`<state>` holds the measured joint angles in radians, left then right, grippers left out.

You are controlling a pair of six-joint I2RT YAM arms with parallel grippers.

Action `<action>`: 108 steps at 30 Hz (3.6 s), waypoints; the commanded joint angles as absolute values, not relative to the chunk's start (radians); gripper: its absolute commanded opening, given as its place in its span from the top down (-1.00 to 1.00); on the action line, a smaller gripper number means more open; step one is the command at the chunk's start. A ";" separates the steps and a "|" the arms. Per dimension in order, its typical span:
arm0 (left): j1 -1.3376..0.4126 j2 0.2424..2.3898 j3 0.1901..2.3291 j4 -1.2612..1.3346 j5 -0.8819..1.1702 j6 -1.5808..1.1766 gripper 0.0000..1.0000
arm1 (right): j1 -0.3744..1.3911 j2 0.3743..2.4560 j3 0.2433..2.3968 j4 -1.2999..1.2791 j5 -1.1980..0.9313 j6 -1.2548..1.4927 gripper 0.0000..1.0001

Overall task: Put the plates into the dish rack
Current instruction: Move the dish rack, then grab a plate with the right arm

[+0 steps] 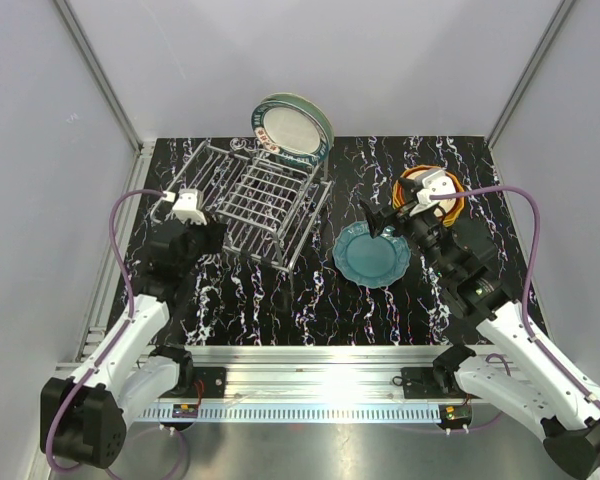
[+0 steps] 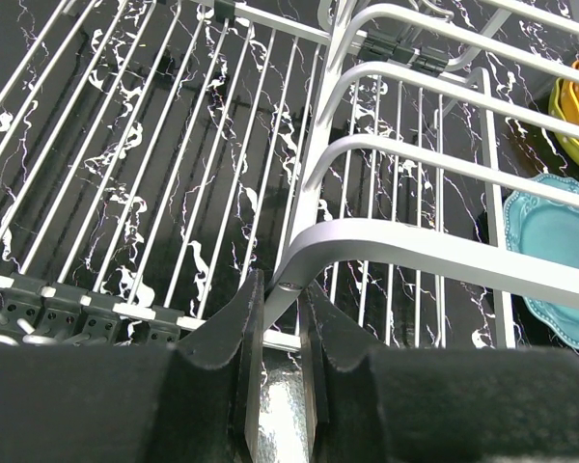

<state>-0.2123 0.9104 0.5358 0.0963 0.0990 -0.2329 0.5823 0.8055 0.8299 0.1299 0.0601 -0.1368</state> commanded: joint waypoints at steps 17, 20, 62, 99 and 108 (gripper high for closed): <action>-0.225 0.982 0.552 0.101 0.058 -0.272 0.22 | 0.581 0.815 0.833 0.158 0.054 -0.127 -0.95; -0.225 0.974 0.552 0.092 0.055 -0.273 0.07 | 0.581 0.807 0.838 0.150 0.052 -0.126 -0.96; -0.224 0.626 0.776 -0.469 -0.139 -0.158 -0.98 | 0.432 0.838 0.891 -0.343 0.377 0.398 -0.99; -0.264 0.586 0.732 -0.290 -0.405 -0.094 -0.98 | 0.126 1.132 0.417 -0.009 -0.057 0.936 -0.79; -0.264 0.594 0.729 -0.293 -0.388 -0.084 -0.98 | 0.126 1.221 0.377 0.130 -0.077 0.956 -0.68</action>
<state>-0.2611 0.5964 0.7303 -0.3363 -0.3756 -0.0986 0.1307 1.1995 0.3901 0.0536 -0.0708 0.9424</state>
